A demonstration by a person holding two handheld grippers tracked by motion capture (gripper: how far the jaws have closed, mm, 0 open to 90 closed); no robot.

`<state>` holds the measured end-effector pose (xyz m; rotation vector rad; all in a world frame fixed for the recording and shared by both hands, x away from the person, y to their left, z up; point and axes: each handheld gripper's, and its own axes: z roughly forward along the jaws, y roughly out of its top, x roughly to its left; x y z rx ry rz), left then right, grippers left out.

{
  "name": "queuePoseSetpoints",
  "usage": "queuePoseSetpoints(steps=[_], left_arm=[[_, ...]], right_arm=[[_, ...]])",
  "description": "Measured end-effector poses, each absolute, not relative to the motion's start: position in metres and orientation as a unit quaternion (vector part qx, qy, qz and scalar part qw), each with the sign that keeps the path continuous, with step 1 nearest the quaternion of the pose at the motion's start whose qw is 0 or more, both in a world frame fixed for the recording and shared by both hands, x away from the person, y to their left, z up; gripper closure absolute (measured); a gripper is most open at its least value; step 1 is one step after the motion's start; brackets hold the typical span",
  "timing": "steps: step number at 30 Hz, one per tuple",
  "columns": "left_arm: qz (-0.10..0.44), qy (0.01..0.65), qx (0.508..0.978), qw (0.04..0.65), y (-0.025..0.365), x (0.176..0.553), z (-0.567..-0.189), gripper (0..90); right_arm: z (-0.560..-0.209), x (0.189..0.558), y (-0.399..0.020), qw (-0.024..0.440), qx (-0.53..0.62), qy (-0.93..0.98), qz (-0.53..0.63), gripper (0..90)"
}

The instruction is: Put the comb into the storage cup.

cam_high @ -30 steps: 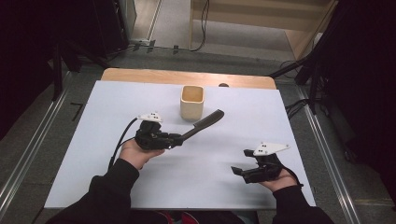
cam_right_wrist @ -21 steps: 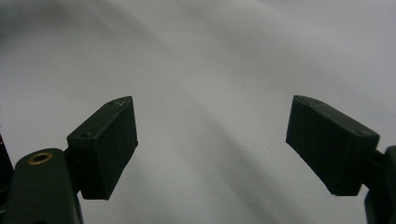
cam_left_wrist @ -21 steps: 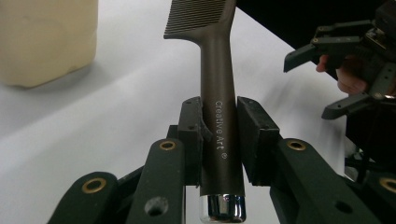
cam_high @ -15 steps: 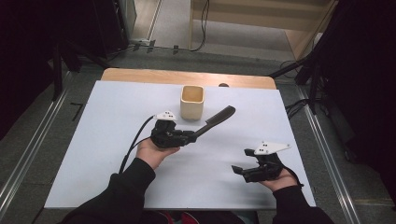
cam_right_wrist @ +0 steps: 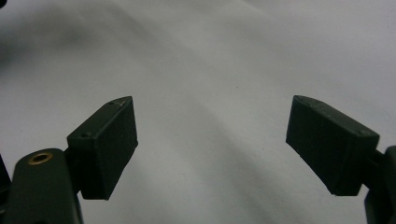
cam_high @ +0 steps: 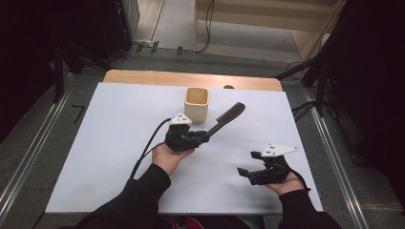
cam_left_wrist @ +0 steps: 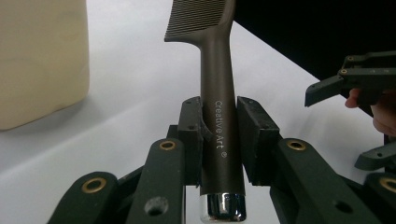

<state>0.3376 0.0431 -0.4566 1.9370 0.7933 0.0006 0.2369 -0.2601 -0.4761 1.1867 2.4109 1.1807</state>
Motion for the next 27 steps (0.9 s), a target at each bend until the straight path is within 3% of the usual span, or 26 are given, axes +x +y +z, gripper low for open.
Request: queuePoseSetpoints(steps=[27], left_arm=[[0.049,0.354,0.745,0.564,0.007,0.332,-0.478,72.9]], right_arm=[[-0.466,0.242,-0.251,0.114,0.442,0.791,0.407,14.9]])
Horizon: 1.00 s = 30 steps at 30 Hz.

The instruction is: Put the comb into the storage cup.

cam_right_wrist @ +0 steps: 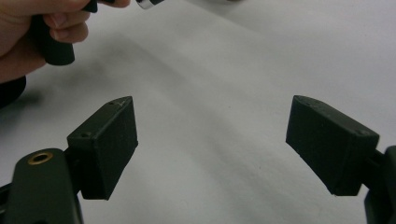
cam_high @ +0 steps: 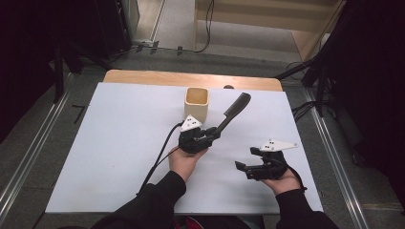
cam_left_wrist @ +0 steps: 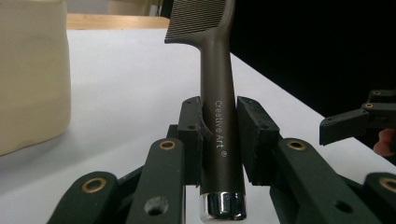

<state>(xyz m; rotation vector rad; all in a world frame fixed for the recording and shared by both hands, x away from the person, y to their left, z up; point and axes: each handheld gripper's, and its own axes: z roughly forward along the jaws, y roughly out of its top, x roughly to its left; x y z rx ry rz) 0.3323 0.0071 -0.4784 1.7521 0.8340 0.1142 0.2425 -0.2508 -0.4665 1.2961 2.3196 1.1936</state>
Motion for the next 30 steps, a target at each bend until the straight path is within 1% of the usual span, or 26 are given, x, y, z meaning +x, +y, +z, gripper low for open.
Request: queuePoseSetpoints(steps=[9,11,16,18,30], left_arm=[[0.057,0.357,0.726,0.586,0.002,0.332,-0.483,72.9],[0.055,0.360,0.722,0.589,0.001,0.332,-0.484,72.8],[0.056,0.360,0.718,0.592,-0.001,0.332,-0.484,72.9],[0.055,0.363,0.713,0.597,-0.002,0.332,-0.485,72.8],[0.057,0.364,0.702,0.610,-0.008,0.329,-0.485,72.9]], right_arm=[[-0.459,0.245,-0.245,0.131,0.457,0.779,0.408,14.9],[-0.455,0.245,-0.243,0.154,0.459,0.773,0.410,14.9],[-0.451,0.245,-0.241,0.174,0.461,0.766,0.413,14.8],[-0.446,0.246,-0.239,0.203,0.458,0.759,0.416,14.9],[-0.440,0.249,-0.239,0.234,0.476,0.721,0.447,14.9]])
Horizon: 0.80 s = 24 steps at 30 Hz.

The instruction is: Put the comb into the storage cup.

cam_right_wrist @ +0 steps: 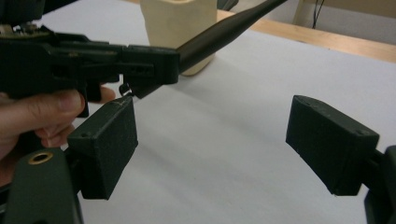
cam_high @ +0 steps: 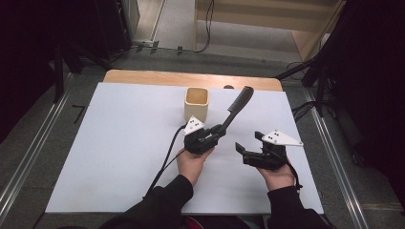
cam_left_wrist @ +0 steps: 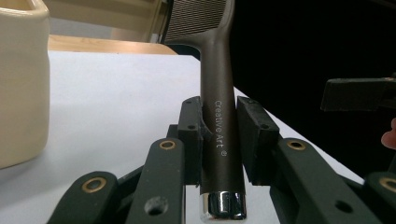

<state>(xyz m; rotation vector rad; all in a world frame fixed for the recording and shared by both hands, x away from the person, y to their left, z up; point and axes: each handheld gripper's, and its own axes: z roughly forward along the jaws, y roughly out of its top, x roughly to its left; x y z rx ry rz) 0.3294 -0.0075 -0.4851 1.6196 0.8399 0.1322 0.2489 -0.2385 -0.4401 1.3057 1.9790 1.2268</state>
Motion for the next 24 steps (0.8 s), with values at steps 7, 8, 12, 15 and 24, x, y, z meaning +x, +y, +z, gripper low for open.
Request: queuePoseSetpoints(steps=[7,8,12,15,24], left_arm=[[0.059,0.363,0.694,0.618,-0.010,0.327,-0.486,72.8],[0.061,0.364,0.694,0.618,-0.011,0.327,-0.486,72.8],[0.061,0.364,0.690,0.622,-0.013,0.326,-0.487,72.8],[0.064,0.365,0.689,0.623,-0.014,0.325,-0.487,72.8],[0.068,0.361,0.687,0.626,-0.015,0.324,-0.487,72.8]], right_arm=[[-0.435,0.253,-0.237,0.249,0.483,0.699,0.464,14.9],[-0.435,0.254,-0.237,0.247,0.487,0.697,0.465,14.9],[-0.434,0.259,-0.237,0.241,0.498,0.690,0.467,14.9],[-0.433,0.262,-0.237,0.239,0.500,0.688,0.468,14.9],[-0.435,0.274,-0.231,0.226,0.514,0.681,0.470,14.9]])
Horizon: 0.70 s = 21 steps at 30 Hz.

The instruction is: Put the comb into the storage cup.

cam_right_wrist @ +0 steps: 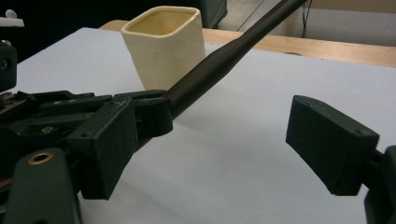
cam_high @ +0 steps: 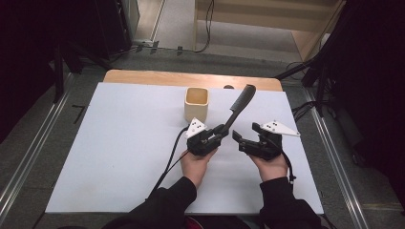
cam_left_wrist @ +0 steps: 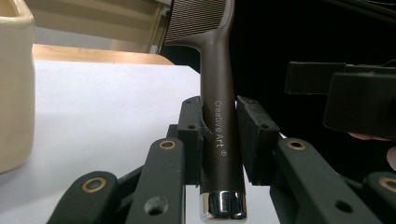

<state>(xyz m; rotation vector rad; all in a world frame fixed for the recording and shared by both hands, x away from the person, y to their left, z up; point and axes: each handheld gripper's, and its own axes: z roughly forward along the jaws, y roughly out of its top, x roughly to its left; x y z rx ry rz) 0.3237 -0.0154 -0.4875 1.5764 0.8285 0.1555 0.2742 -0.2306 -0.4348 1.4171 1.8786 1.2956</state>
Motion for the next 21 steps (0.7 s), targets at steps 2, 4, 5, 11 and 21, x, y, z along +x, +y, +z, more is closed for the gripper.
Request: queuePoseSetpoints(steps=[2,4,5,11,21], left_arm=[[0.069,0.360,0.687,0.627,-0.016,0.323,-0.488,72.8],[0.069,0.359,0.687,0.628,-0.016,0.323,-0.488,72.8],[0.070,0.360,0.687,0.628,-0.017,0.323,-0.488,72.8],[0.074,0.358,0.684,0.632,-0.019,0.320,-0.488,72.8],[0.076,0.357,0.670,0.646,-0.024,0.317,-0.490,72.9]], right_arm=[[-0.435,0.275,-0.230,0.223,0.516,0.680,0.470,14.9],[-0.434,0.278,-0.229,0.218,0.519,0.679,0.471,15.0],[-0.434,0.279,-0.228,0.216,0.520,0.678,0.473,15.1],[-0.430,0.286,-0.226,0.216,0.527,0.672,0.474,15.2],[-0.428,0.296,-0.221,0.222,0.533,0.667,0.470,15.3]])
